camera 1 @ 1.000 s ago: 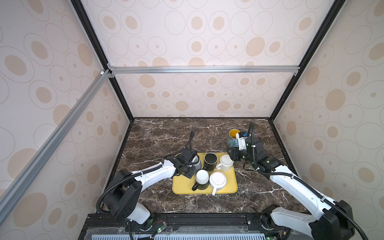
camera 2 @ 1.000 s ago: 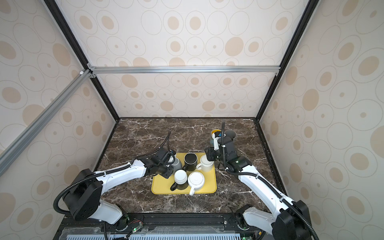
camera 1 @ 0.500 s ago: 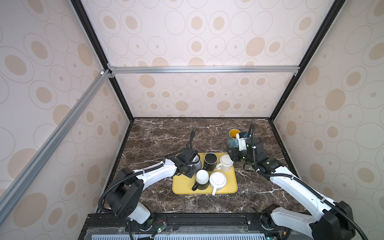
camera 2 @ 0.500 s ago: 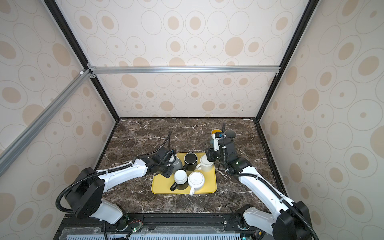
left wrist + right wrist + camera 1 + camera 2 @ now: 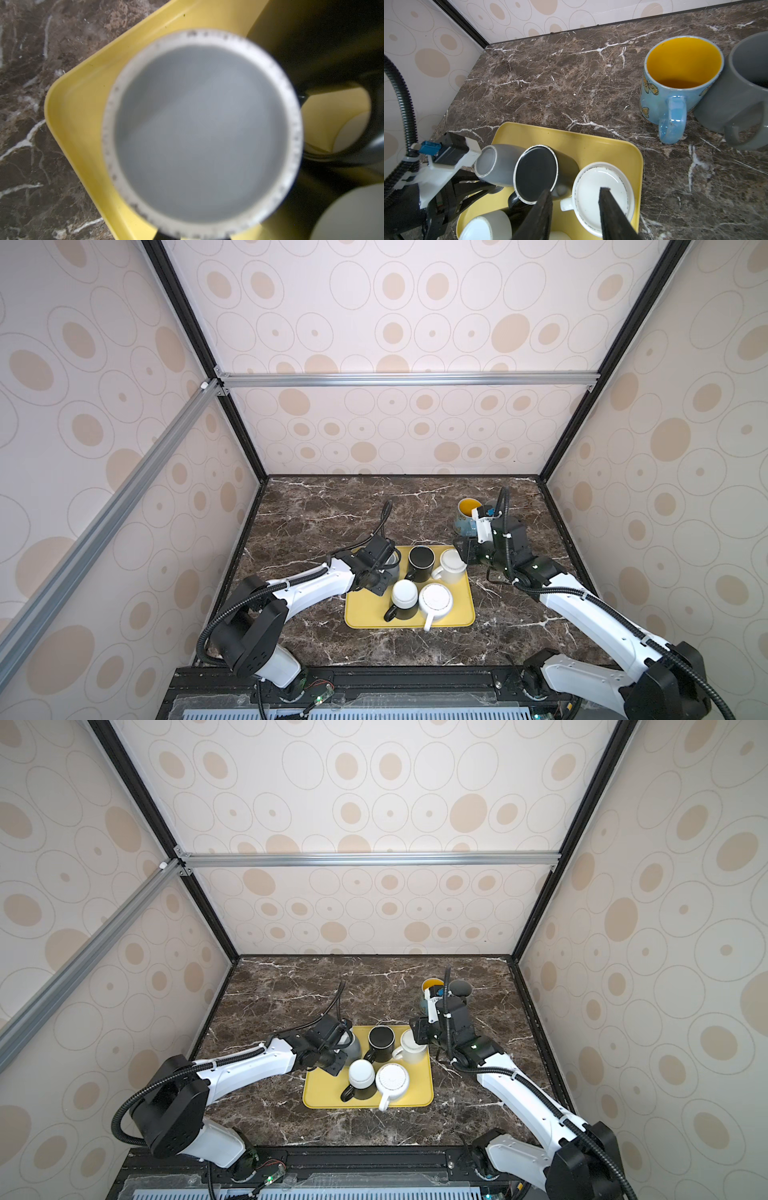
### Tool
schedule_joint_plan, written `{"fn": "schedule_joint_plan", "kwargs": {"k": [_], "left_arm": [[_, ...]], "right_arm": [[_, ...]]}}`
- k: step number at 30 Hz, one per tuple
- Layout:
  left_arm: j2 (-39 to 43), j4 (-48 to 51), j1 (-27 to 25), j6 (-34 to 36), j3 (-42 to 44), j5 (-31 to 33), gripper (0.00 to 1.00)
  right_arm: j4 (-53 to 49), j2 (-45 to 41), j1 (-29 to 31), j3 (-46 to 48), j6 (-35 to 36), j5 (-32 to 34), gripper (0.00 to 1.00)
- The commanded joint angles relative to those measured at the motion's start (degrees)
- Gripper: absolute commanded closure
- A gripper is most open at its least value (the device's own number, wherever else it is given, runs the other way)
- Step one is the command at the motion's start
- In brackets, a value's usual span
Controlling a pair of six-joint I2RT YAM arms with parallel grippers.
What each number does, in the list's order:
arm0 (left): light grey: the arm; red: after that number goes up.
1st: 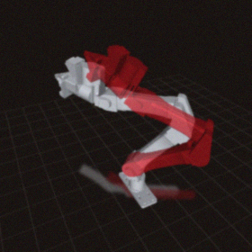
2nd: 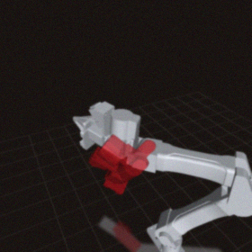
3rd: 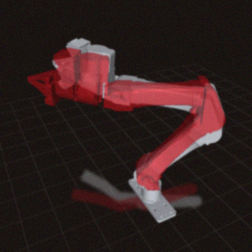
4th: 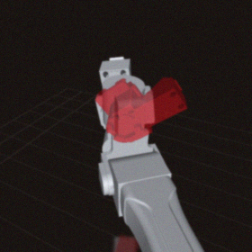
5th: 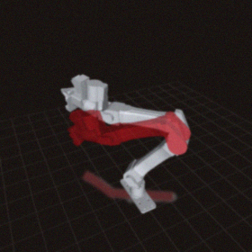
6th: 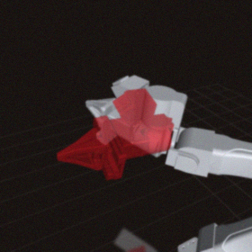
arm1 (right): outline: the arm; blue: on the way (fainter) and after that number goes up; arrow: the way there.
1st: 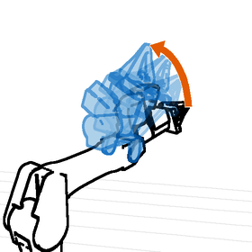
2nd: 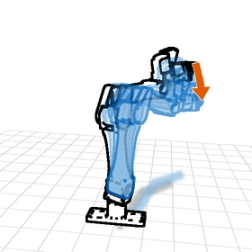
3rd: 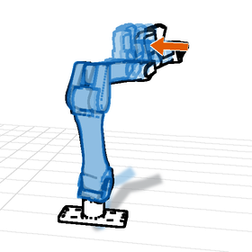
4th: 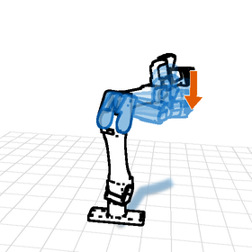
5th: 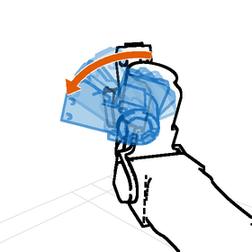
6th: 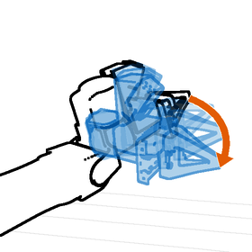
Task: Turn the mug right side up
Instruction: 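Close the left gripper on the grey mug's base, then lift the grey mug off the tray with the left gripper while the right gripper approaches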
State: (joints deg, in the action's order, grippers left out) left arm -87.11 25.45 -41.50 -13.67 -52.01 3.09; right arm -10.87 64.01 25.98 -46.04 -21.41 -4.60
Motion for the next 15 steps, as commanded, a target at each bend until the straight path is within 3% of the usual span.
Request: {"fn": "schedule_joint_plan", "kwargs": {"k": [1, 15], "left_arm": [[3.31, 1.38, -0.71, 0.53, -2.35, 3.32, 1.00], [16.27, 7.61, -0.72, 4.25, -9.83, 12.24, 1.00]], "right_arm": [[0.33, 0.25, 0.39, 0.38, -0.04, -0.67, 0.60], [0.83, -2.12, 0.39, 0.15, -2.10, -2.17, 0.61]]}}
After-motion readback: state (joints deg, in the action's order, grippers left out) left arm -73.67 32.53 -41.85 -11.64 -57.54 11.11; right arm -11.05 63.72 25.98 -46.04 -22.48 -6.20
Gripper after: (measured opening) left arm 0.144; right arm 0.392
